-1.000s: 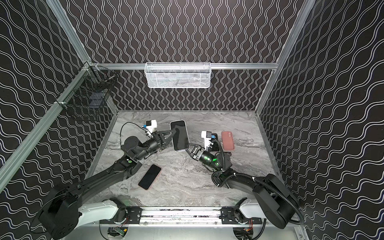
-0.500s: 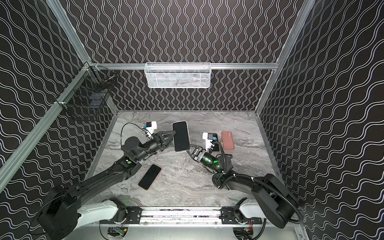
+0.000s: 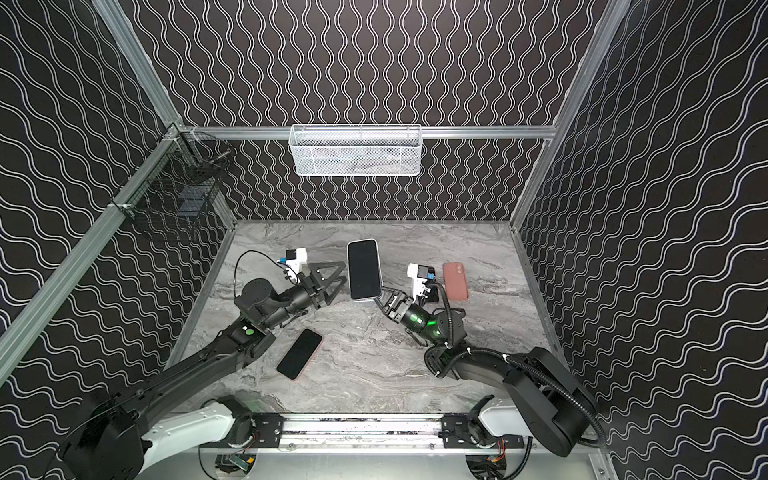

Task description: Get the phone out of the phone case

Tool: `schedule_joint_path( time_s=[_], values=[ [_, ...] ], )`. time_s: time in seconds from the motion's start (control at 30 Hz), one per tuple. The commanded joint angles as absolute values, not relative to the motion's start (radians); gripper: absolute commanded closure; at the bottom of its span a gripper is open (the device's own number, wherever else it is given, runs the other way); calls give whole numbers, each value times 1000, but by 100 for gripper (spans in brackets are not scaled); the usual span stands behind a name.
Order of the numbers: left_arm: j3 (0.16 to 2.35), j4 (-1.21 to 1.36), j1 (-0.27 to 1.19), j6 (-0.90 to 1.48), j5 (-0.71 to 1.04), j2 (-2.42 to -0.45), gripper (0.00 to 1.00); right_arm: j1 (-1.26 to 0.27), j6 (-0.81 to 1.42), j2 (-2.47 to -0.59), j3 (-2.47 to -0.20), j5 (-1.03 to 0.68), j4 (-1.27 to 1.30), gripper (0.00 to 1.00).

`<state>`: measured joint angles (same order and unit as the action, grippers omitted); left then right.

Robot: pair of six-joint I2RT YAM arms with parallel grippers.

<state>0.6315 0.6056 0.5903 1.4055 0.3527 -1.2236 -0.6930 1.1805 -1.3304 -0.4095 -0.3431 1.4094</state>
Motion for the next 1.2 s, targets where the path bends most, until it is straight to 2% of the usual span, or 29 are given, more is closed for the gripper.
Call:
schedule_joint_path(
  time_s=[0.0,0.2,0.47,0.83,1.17],
  values=[
    [637,485,591,1371,341,-1178,3,-693,1153,-1330,-434,-320,1464,98],
    [654,326,599,1402,353,-1078,1,-689,1132,-1355,-455,-298,1456,98],
    [589,650,614,1597,444,-1112,1,-689,1103,-1403,-472,-278,1461,98],
    [624,606,638,1593,430,-1096,1,-692,1062,-1420,-489,-273,1429,98],
    [621,676,664,1626,419,-1145,1,-696,1063,-1439,-494,-270,1447,98]
  ],
)
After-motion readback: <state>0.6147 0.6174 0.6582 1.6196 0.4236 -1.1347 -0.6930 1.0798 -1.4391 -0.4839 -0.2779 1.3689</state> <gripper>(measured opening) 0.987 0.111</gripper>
